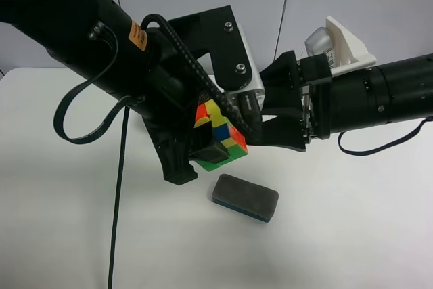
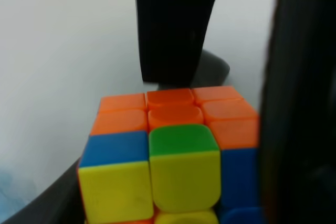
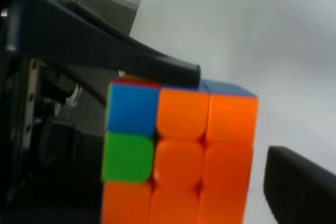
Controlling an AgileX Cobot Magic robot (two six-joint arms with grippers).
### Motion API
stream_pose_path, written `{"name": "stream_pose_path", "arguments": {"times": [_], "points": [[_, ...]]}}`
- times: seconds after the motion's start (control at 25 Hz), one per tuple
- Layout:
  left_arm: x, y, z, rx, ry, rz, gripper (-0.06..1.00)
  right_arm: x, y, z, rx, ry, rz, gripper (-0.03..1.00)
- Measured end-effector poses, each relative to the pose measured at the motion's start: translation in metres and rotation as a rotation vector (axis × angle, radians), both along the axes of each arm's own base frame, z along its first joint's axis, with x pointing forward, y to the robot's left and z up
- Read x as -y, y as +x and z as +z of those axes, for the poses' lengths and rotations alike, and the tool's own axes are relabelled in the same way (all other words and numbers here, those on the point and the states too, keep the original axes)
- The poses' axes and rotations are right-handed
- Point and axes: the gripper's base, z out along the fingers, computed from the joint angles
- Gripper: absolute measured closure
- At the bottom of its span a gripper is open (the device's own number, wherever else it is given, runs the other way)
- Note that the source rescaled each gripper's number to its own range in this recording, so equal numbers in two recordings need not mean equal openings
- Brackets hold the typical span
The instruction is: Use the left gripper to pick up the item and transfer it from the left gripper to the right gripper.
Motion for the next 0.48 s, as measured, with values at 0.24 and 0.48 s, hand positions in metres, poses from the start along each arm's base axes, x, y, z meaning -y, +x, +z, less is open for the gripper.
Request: {"name": "stream_pose_path", "arguments": {"times": [0.24, 0.48], "points": [[0.004, -0.002, 0.003, 0.031, -0.033, -0.072, 0.93, -0.001, 0.006, -0.004, 0.005, 0.014, -0.032, -0.03], [0.005, -0.002, 0.003, 0.077, -0.03, -0.133, 0.93, -0.002, 0.011, -0.013, -0.03, 0.002, -0.031, -0.03]]}}
